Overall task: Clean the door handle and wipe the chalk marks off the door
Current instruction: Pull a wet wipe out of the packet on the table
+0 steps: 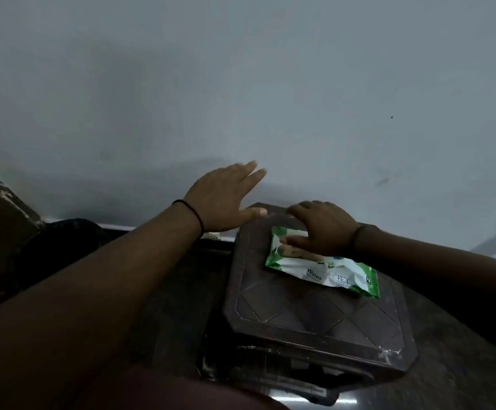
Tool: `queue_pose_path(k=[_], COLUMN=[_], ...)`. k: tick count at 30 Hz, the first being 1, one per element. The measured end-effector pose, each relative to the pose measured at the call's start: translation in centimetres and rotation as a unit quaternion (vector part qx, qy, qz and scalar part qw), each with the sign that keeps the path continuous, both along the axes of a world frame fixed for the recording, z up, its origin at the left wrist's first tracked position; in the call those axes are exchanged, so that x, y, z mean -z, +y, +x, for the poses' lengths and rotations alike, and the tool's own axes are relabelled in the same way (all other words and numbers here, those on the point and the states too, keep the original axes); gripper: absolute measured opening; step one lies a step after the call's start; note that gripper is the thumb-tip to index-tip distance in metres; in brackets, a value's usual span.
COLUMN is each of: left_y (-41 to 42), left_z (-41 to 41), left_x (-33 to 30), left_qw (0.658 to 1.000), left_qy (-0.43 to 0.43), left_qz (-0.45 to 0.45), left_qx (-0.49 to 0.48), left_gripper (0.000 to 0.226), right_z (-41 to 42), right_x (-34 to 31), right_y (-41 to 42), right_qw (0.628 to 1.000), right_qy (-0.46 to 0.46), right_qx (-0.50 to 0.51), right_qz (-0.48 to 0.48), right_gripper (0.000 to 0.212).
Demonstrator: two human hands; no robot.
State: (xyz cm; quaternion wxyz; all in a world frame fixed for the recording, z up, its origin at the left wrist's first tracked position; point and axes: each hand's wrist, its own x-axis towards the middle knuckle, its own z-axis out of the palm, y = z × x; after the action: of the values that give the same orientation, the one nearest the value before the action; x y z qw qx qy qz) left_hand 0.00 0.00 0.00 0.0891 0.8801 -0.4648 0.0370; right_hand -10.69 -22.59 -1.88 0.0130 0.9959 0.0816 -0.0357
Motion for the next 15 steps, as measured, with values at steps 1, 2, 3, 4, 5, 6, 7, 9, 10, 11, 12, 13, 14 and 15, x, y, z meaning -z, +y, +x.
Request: queue_pose_path(k=[1,2,3,4,5,6,7,9,10,11,12,13,14,15], left_y=[-0.1,-0.6,-1.1,-1.1,-1.8,-2.3,-2.4,-2.9,-2.8,-2.8,-2.7,-2.5,-2.5,-2.5], left_z=[0.1,0.2,0.3,0.1,-0.1,-0.3,-0.4,-0.7,-0.7,-0.9,-0.9,-0.8,-0.8,-0.9], left_x=[0.1,0.4,1.1,1.3,1.8,2.3,2.3,3.0,3.2,3.5,3.8,3.9,4.0,4.1], left_qw=[1.0,0.998,0.997,0.995,0.993,0.992,0.991,0.988,0.988,0.986,0.985,0.984,0.984,0.983], left_qy=[0.013,0.034,0.049,0.056,0.068,0.078,0.081,0.095,0.099,0.107,0.114,0.116,0.117,0.116], left_qz=[0.023,0.048,0.066,0.078,0.09,0.097,0.098,0.112,0.113,0.121,0.126,0.126,0.131,0.134], left_qx=[0.006,0.012,0.012,0.016,0.023,0.032,0.037,0.043,0.042,0.042,0.042,0.042,0.043,0.042], left_gripper=[0.087,0.09,0.093,0.094,0.095,0.095,0.095,0.095,0.095,0.095,0.095,0.095,0.096,0.096], right_z=[-0.3,-0.4,-0.8,-1.4,-1.6,-1.7,-1.8,-2.3,-2.6,-2.9,-3.2,-3.4,-3.6,-3.7], right_x=[0.1,0.4,1.0,1.1,1.6,2.0,1.7,1.8,1.5,1.4,1.4,1.1,1.0,1.1], right_y=[-0.3,-0.7,-1.1,-1.0,-1.2,-1.3,-1.3,-1.7,-1.9,-2.2,-2.7,-2.9,-3.4,-3.7], right_qw=[1.0,1.0,0.999,0.998,0.996,0.995,0.994,0.994,0.995,0.994,0.993,0.99,0.986,0.983], right_qy=[0.002,0.022,0.038,0.063,0.088,0.102,0.106,0.108,0.103,0.11,0.118,0.14,0.164,0.178], right_qx=[-0.001,0.004,0.009,0.01,0.009,0.008,0.004,0.009,0.001,-0.005,-0.014,-0.025,-0.03,-0.031], right_qz=[0.002,0.002,0.006,0.004,0.0,0.002,-0.003,0.012,0.01,0.008,0.003,-0.013,-0.026,-0.036], right_gripper=[0.076,0.079,0.083,0.086,0.088,0.091,0.095,0.103,0.107,0.112,0.116,0.12,0.123,0.122])
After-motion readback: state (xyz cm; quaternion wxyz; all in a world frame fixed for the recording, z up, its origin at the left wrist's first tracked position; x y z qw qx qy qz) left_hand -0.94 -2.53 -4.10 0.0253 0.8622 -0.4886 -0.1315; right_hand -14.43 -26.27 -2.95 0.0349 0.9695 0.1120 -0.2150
